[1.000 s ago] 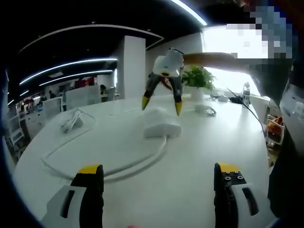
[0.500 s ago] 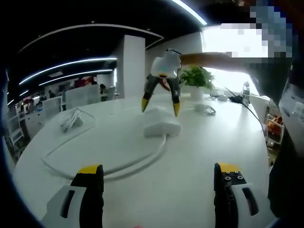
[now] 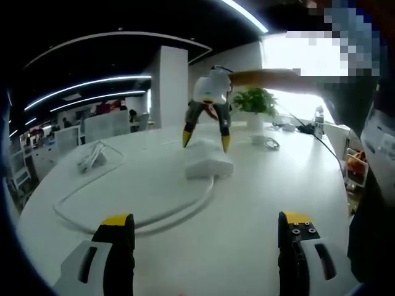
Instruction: Straighten the power strip on the desk, plug the charger into it
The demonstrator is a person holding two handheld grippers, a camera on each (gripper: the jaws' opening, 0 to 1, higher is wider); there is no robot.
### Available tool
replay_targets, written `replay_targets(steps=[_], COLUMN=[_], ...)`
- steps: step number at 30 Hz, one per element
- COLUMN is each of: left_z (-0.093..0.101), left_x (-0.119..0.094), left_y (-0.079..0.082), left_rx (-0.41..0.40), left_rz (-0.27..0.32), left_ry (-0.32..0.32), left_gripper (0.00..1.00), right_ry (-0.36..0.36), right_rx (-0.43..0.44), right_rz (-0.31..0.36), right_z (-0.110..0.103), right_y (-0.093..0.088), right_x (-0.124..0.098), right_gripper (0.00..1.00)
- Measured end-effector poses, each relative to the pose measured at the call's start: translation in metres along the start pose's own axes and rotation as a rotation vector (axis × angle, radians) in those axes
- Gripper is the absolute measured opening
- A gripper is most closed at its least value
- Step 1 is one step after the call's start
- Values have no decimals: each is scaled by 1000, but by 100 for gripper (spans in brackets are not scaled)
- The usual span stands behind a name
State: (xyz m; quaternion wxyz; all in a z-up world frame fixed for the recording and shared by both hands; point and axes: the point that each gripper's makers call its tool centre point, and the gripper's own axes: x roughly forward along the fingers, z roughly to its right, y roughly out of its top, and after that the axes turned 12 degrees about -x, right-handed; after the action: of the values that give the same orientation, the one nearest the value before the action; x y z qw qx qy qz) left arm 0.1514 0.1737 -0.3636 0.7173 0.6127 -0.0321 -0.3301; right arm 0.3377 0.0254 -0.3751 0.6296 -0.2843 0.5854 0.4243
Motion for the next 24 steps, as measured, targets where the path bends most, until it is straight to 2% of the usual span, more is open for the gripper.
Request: replay_targets(steps=[24], left_z=[4], left_x=[-2], left_y=[1], left_rx=[6], left_rz=[9], left_ry=[-6], left_gripper=[100], right_ry=[52], right_rx=[-26], right_rz=[-5], right_z=[-2], right_y=[4], right_x=[9], right_gripper=[63])
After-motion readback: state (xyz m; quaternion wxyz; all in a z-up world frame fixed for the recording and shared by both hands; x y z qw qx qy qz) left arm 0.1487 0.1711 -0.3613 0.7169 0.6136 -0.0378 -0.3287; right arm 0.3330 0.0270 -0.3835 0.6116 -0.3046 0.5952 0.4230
